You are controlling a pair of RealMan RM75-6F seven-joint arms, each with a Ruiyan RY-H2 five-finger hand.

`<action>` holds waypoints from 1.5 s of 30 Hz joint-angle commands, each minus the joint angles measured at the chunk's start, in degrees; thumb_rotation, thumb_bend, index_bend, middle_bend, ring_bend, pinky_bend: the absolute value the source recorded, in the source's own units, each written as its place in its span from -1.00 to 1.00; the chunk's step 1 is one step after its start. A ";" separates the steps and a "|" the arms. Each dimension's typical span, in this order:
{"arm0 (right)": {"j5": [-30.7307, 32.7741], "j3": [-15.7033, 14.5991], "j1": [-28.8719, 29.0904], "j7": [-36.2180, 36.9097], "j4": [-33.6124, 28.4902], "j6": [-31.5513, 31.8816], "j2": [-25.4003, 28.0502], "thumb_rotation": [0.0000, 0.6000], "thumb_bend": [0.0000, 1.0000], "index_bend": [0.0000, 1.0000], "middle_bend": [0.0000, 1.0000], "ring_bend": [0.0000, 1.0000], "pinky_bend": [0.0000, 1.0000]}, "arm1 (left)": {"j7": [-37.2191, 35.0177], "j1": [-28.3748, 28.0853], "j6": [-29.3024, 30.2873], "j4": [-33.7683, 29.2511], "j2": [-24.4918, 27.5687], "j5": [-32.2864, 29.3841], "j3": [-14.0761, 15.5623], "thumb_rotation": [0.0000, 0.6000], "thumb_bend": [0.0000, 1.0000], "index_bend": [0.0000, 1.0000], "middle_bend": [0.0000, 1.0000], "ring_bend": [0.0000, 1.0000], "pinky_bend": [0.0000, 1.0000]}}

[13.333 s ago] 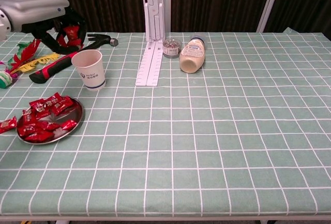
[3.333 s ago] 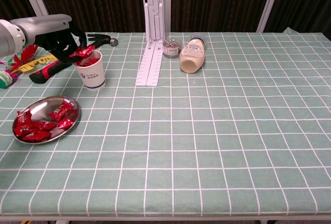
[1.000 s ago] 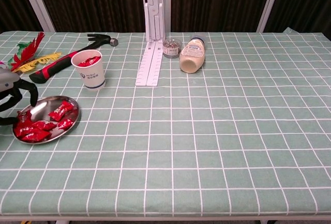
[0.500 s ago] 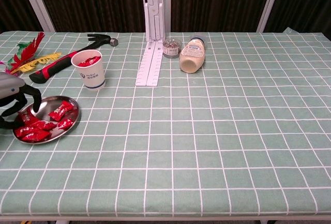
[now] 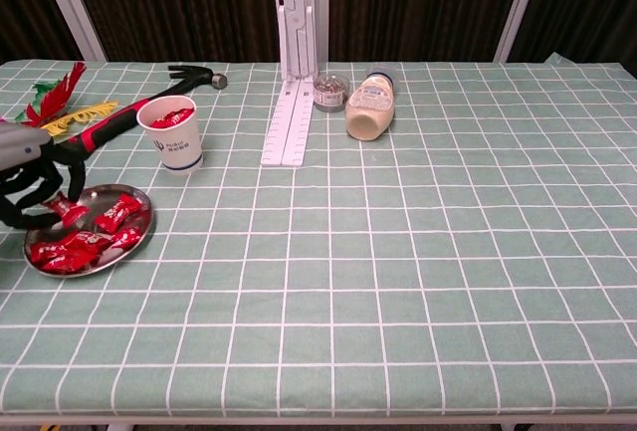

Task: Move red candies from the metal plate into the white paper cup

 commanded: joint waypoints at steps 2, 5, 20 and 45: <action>-0.06 -0.03 0.15 -0.22 -0.20 -0.24 0.03 1.00 -0.84 -0.76 -0.51 -0.73 -0.13 | -2.53 -0.75 3.46 -5.08 3.94 0.58 -3.84 1.00 -0.25 0.23 0.75 0.71 1.00; -0.23 -0.13 0.21 -0.44 -0.35 -0.33 -0.02 1.00 -0.84 -0.76 -0.51 -0.73 -0.13 | -2.68 -2.26 4.16 -7.28 5.52 0.20 -6.69 1.00 -0.26 0.23 0.75 0.71 1.00; -0.77 -0.47 -0.08 -0.91 -0.74 0.18 0.12 1.00 -0.84 -0.76 -0.51 -0.73 -0.13 | 4.42 -14.78 -9.47 -3.19 1.42 -11.89 -14.31 1.00 -0.27 0.18 0.73 0.71 1.00; 0.04 -0.19 -0.11 0.26 0.13 -0.02 0.20 1.00 -0.84 -0.76 -0.51 -0.73 -0.13 | 7.63 -13.43 -6.19 -3.29 0.77 -16.96 -11.52 1.00 -0.28 -0.35 0.69 0.70 1.00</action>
